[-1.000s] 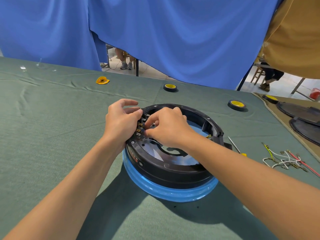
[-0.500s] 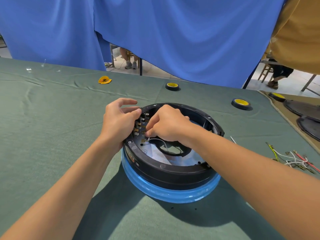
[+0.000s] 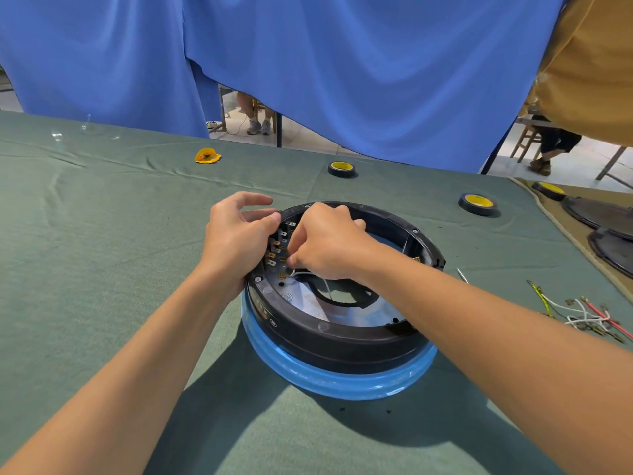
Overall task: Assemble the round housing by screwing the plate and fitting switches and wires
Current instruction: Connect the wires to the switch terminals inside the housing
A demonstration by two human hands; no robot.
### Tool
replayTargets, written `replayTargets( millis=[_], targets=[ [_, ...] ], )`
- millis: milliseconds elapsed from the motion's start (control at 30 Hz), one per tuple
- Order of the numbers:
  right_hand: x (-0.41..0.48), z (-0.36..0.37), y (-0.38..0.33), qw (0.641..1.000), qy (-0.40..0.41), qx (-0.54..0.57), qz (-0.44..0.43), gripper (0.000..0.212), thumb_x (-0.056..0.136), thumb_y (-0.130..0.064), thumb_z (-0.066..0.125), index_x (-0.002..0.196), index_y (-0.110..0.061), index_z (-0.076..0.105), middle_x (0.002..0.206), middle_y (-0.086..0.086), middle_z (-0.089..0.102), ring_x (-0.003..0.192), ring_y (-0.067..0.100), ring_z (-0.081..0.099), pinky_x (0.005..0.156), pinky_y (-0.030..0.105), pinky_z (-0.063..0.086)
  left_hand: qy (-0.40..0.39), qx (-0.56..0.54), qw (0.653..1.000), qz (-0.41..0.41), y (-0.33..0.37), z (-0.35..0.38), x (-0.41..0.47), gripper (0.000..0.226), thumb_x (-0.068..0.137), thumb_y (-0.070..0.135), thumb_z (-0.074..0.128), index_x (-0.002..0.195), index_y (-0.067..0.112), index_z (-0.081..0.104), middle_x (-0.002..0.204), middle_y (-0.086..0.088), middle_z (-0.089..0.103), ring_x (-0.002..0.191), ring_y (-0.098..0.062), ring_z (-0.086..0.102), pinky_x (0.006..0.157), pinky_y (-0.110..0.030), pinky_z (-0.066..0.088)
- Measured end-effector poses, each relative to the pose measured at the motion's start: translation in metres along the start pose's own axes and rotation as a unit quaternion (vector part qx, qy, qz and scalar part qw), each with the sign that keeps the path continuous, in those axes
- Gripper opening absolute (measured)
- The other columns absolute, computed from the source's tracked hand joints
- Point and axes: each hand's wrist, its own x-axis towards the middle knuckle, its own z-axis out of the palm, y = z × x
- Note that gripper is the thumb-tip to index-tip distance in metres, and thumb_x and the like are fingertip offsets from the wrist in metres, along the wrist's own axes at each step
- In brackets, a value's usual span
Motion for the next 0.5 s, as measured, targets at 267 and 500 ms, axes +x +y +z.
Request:
replayTargets(
  millis=[267,500],
  targets=[
    [0.0015,0.0009,-0.0005,1.0,0.008,-0.01,-0.004,0.01,0.09,-0.017,0.065,0.098,-0.019,0.071,0.107,0.007,0.06,0.116,0.027,0.033,0.082,0.039,0.023,0.01,0.004,1.0,0.002,-0.0026,0.0017,0.0019,0.021,0.089,0.006,0.067,0.106,0.018,0.067,0.097,-0.005,0.075,0.084,-0.027,0.072,0.077,-0.052,0.06],
    [0.001,0.0002,-0.0045,1.0,0.004,0.0,0.009,0.014,0.089,-0.019,0.065,0.102,-0.017,0.07,0.11,0.008,0.06,0.117,0.029,0.036,0.084,0.038,0.025,0.014,0.004,1.0,0.002,-0.0041,0.0022,0.0036,0.021,0.089,0.006,0.068,0.105,0.019,0.067,0.096,-0.004,0.075,0.083,-0.026,0.072,0.077,-0.05,0.06]
  ],
)
